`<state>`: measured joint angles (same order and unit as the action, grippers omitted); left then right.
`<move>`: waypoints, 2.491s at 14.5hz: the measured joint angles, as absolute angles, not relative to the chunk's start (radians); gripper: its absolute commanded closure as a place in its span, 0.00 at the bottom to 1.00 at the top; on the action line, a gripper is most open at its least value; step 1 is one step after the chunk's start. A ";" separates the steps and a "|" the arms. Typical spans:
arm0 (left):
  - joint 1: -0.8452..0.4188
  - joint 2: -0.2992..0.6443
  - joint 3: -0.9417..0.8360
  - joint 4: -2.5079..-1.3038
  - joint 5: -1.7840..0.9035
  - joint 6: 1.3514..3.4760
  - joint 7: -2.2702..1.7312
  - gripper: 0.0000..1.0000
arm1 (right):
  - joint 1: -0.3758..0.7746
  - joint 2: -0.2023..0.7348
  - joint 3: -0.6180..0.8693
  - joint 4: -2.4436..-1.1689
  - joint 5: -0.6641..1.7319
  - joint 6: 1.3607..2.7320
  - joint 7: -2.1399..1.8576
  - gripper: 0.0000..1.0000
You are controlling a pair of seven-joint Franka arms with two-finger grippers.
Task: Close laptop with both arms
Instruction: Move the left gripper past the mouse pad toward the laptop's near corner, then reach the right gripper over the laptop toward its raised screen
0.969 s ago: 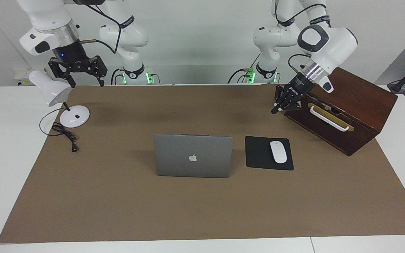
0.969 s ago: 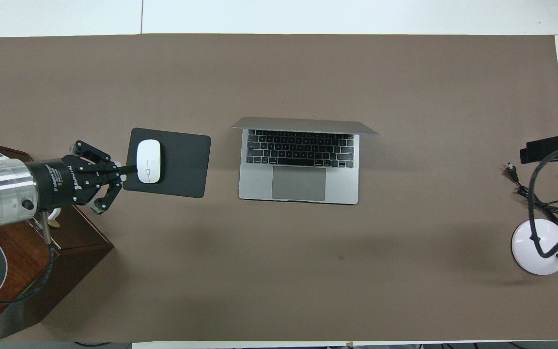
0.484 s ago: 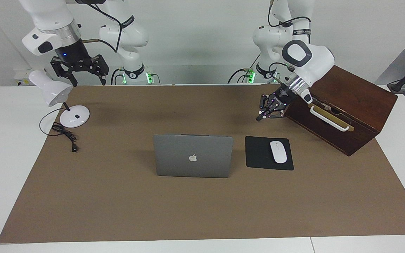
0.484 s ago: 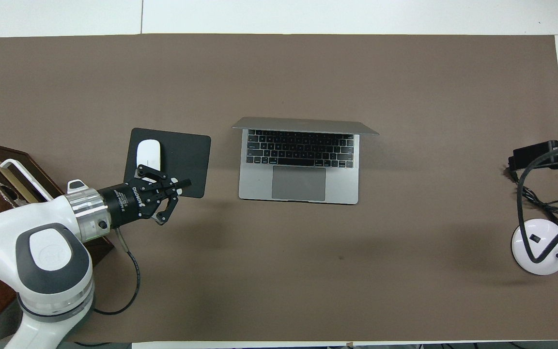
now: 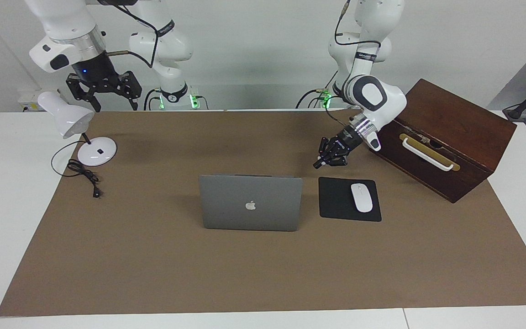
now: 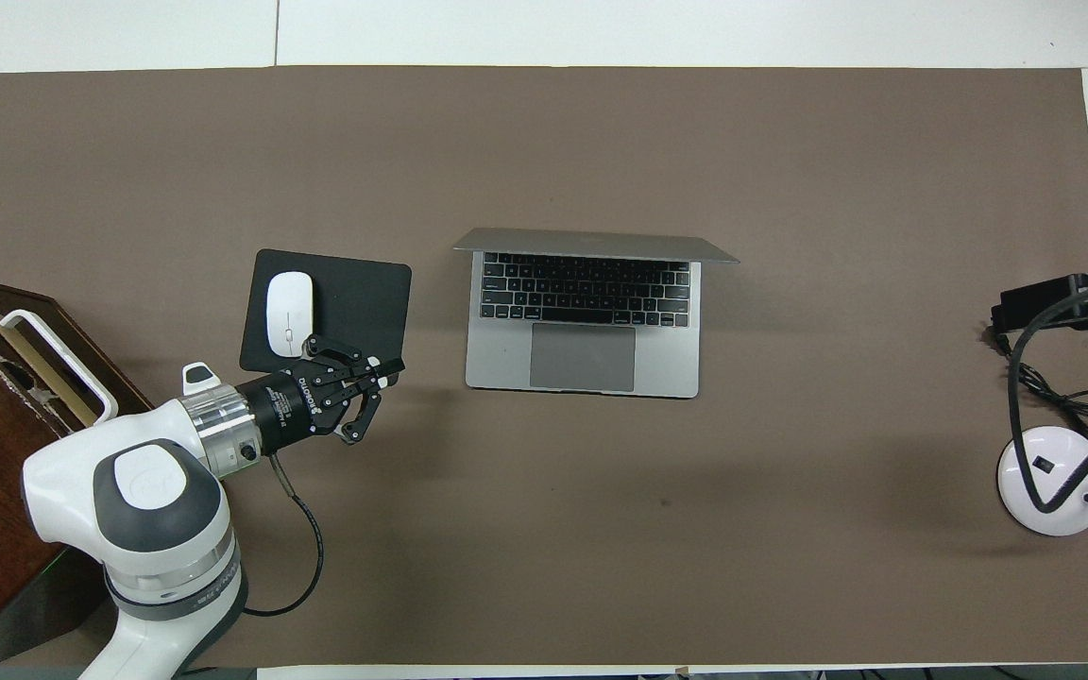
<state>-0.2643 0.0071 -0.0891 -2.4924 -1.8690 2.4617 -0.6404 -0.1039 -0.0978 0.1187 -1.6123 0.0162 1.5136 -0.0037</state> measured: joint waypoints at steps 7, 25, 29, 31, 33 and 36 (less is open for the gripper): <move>-0.339 0.133 -0.089 -2.433 -2.104 2.426 -0.502 1.00 | -0.104 -0.098 0.119 -1.612 0.016 1.528 -0.004 1.00; -0.430 0.208 -0.086 -2.396 -2.265 2.465 -0.386 1.00 | 0.032 -0.028 0.134 -1.613 0.017 1.873 0.255 1.00; -0.430 0.208 -0.087 -2.397 -2.279 2.465 -0.386 1.00 | 0.098 0.025 0.135 -1.612 0.017 1.947 0.435 1.00; -0.430 0.208 -0.087 -2.398 -2.286 2.465 -0.386 1.00 | 0.128 0.066 0.136 -1.602 0.017 2.003 0.528 1.00; -0.429 0.208 -0.087 -2.398 -2.295 2.465 -0.386 1.00 | 0.152 0.103 0.136 -1.589 0.017 2.047 0.592 1.00; -0.429 0.209 -0.086 -2.398 -2.299 2.465 -0.386 1.00 | 0.205 0.158 0.136 -1.571 0.013 2.083 0.621 1.00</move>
<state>-0.4291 0.2086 -0.0865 -2.3980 -2.2994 2.4654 -0.3857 0.2049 0.1577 0.1359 -1.5712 0.0133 2.0833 0.6206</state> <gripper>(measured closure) 0.991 0.991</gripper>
